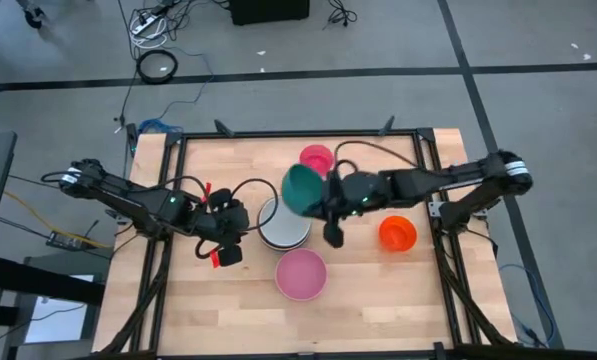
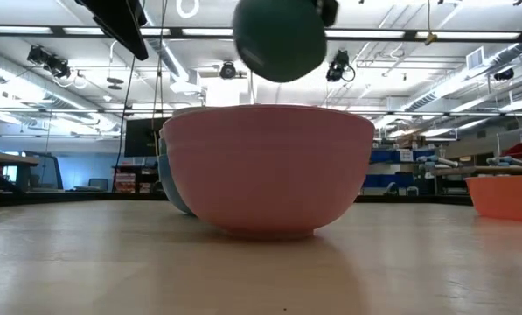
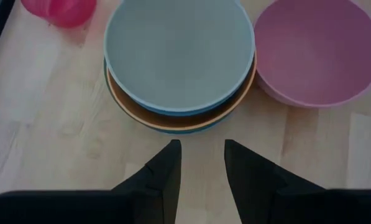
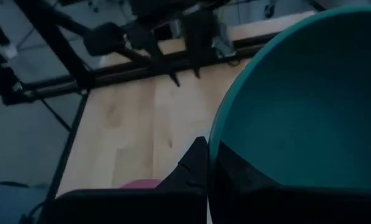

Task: Nest bowls inside each other
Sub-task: Stack the green bowl on top of the white bowl

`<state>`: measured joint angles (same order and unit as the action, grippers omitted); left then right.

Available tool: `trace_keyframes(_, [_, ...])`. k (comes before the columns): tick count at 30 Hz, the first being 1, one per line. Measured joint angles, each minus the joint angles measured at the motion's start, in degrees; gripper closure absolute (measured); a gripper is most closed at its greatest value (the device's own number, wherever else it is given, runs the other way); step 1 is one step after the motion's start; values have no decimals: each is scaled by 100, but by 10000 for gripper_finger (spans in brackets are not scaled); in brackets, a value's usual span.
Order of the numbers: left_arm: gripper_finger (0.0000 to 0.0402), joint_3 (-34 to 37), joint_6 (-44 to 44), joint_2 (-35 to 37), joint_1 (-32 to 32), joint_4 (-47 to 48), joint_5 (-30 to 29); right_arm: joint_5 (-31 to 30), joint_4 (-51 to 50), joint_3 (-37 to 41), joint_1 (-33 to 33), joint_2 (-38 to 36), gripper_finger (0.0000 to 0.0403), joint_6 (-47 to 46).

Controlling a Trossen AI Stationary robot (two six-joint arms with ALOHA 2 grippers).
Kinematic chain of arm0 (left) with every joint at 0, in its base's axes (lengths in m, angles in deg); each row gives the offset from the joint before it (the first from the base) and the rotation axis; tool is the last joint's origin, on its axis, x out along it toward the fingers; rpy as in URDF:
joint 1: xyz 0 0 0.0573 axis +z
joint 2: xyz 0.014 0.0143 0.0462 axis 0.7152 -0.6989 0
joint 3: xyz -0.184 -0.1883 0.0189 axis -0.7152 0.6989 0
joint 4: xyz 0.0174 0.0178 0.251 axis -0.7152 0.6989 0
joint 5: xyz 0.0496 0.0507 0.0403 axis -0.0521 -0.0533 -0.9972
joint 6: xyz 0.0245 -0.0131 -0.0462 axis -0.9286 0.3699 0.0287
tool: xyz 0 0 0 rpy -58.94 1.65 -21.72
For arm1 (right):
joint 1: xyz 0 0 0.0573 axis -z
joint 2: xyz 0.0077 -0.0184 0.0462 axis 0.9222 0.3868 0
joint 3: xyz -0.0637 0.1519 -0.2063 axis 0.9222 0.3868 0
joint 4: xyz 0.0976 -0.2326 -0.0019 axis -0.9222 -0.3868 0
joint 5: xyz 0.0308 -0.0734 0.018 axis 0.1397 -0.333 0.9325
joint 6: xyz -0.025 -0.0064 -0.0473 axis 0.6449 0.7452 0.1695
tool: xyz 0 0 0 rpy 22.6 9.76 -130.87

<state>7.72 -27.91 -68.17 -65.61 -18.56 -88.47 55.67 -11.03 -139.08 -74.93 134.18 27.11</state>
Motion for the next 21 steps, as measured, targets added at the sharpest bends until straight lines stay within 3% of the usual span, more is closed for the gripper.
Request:
trace_keyframes(10, [270,0,501,36,-380,440,7,-12,-1096,-1221,-133,1478,403,55])
trace_keyframes(21, [270,2,853,39,-754,435,-111,288,-1213,-1391,-133,1743,387,-38])
